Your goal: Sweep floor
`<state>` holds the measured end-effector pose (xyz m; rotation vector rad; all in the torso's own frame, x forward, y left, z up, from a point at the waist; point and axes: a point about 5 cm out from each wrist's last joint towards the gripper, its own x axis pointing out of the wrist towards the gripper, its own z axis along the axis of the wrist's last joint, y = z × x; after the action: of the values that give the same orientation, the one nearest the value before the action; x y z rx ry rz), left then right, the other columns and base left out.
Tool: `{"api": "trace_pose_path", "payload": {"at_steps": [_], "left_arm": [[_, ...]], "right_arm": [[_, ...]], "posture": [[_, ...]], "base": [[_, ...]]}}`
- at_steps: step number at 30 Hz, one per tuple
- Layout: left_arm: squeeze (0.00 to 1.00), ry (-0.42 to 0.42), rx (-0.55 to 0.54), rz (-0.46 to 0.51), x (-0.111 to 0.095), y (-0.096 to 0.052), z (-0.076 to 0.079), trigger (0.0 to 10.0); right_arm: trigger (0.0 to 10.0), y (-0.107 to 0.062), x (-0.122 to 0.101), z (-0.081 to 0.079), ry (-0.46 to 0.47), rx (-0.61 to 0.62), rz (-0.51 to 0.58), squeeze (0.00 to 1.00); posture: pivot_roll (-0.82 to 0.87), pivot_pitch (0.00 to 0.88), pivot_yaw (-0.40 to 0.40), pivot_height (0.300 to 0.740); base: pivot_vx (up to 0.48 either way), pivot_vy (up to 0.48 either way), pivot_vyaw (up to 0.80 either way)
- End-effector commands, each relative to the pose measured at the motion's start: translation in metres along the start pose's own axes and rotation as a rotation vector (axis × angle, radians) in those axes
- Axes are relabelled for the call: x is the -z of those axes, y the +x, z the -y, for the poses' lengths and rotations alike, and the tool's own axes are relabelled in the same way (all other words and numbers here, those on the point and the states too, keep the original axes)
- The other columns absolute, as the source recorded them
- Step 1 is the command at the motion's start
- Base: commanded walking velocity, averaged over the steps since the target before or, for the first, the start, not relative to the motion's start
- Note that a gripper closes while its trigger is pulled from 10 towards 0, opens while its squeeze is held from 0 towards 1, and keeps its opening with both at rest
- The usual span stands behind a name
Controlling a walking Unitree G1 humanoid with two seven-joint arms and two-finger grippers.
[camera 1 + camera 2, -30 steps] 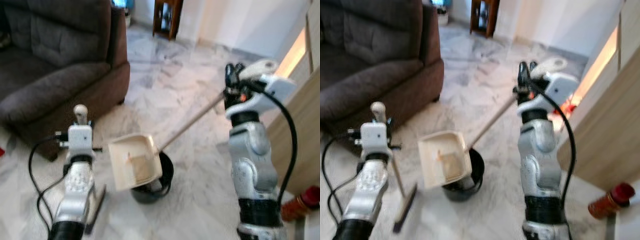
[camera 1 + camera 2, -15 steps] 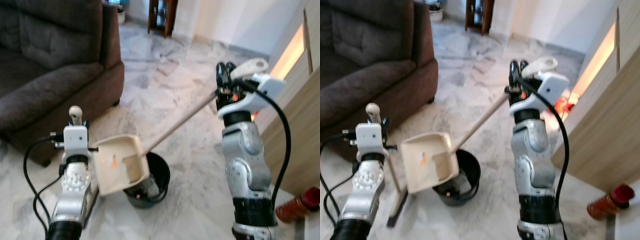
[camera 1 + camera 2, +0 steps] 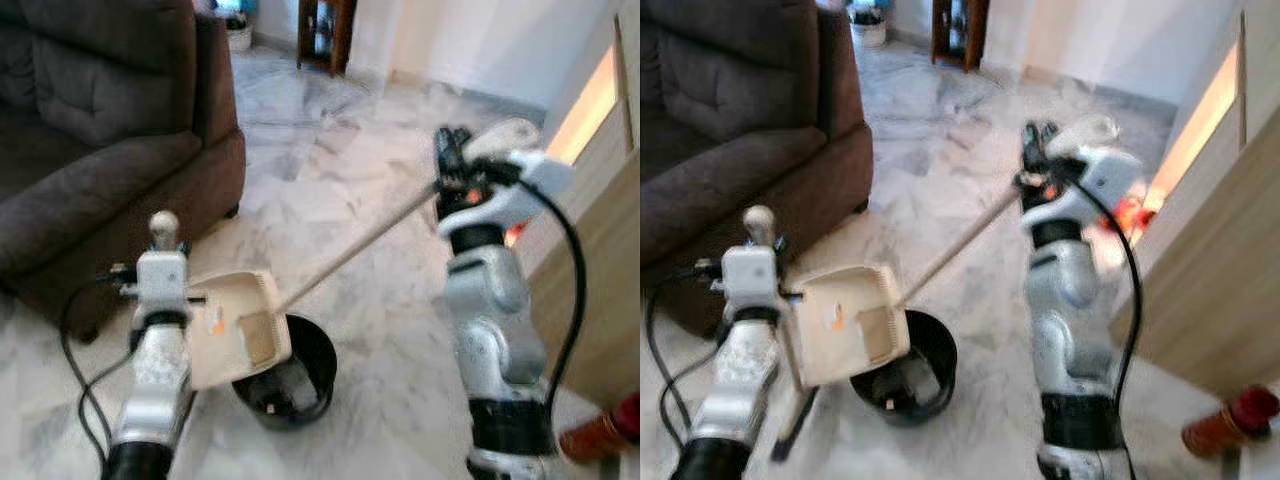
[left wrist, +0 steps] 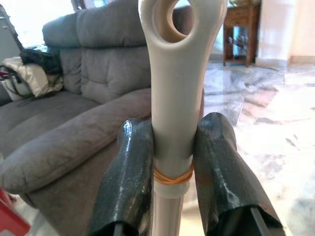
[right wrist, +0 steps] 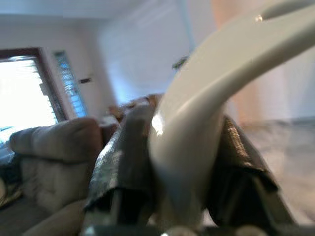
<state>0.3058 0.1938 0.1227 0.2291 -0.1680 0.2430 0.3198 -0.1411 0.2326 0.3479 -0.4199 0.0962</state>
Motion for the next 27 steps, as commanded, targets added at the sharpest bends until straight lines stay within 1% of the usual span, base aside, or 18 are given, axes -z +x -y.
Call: {"api": "trace_pose_path", "payload": {"at_steps": [1,4,6,9,12,14,18,20,21,22,24,25,27], "left_arm": [[0.00,0.003,-0.018,0.043,-0.008,0.004,-0.005,10.0],[0.00,0.002,-0.016,0.043,-0.008,0.004,-0.005,10.0],[0.00,-0.008,-0.001,0.047,-0.008,0.003,-0.003,10.0],[0.00,-0.013,0.006,0.051,-0.009,0.003,-0.002,10.0],[0.00,-0.016,0.011,0.051,-0.009,0.002,-0.001,10.0],[0.00,-0.015,0.011,0.050,-0.009,0.002,-0.001,10.0],[0.00,-0.016,0.012,0.049,-0.009,0.002,-0.001,10.0],[0.00,-0.017,0.012,0.050,-0.009,0.002,-0.001,10.0],[0.00,-0.017,0.012,0.050,-0.009,0.002,-0.001,10.0],[0.00,-0.018,0.012,0.051,-0.009,0.002,-0.001,10.0],[0.00,-0.019,0.014,0.053,-0.009,0.002,0.000,10.0],[0.00,-0.019,0.014,0.053,-0.009,0.002,0.000,10.0],[0.00,-0.020,0.015,0.054,-0.009,0.002,0.000,10.0]], "right_arm": [[10.0,0.004,-0.018,-0.012,0.007,-0.035,0.093,0.00],[10.0,0.004,-0.017,-0.014,0.004,-0.041,0.093,0.00],[10.0,0.004,-0.017,-0.018,-0.007,-0.052,0.097,0.00],[10.0,0.004,-0.017,-0.019,-0.013,-0.054,0.101,0.00],[10.0,0.004,-0.023,-0.021,-0.033,-0.033,0.150,0.00],[10.0,0.004,-0.027,-0.025,-0.044,-0.036,0.183,0.00],[10.0,0.004,-0.028,-0.027,-0.050,-0.039,0.194,0.00],[10.0,0.002,-0.030,-0.037,-0.069,-0.065,0.225,0.00],[10.0,0.002,-0.030,-0.037,-0.069,-0.065,0.225,0.00],[10.0,0.000,-0.032,-0.047,-0.084,-0.094,0.254,0.00],[10.0,-0.003,-0.033,-0.056,-0.107,-0.127,0.277,0.00],[10.0,-0.003,-0.033,-0.056,-0.107,-0.127,0.277,0.00],[10.0,-0.006,-0.032,-0.063,-0.164,-0.174,0.291,0.00]], "posture": [[0.04,0.042,-0.069,0.740],[0.04,0.042,-0.069,0.740],[0.04,0.044,-0.069,0.740],[0.04,0.044,-0.069,0.740],[0.04,0.045,-0.070,0.740],[0.04,0.045,-0.070,0.740],[0.04,0.045,-0.070,0.740],[0.04,0.042,-0.069,0.740],[0.04,0.042,-0.069,0.740],[0.04,0.042,-0.069,0.740],[0.04,0.041,-0.070,0.740],[0.04,0.041,-0.070,0.740],[0.04,0.040,-0.070,0.740]], "base": [[0.259,0.000,0.00],[0.254,0.000,0.00],[0.000,0.000,0.00],[0.000,0.000,0.00],[0.000,0.000,0.00],[0.000,0.000,0.00],[0.000,0.000,0.00],[0.000,0.000,0.00],[0.000,0.000,0.00],[0.000,0.000,0.00],[0.000,0.000,0.00],[0.000,0.000,0.00],[0.000,0.000,0.00]]}}
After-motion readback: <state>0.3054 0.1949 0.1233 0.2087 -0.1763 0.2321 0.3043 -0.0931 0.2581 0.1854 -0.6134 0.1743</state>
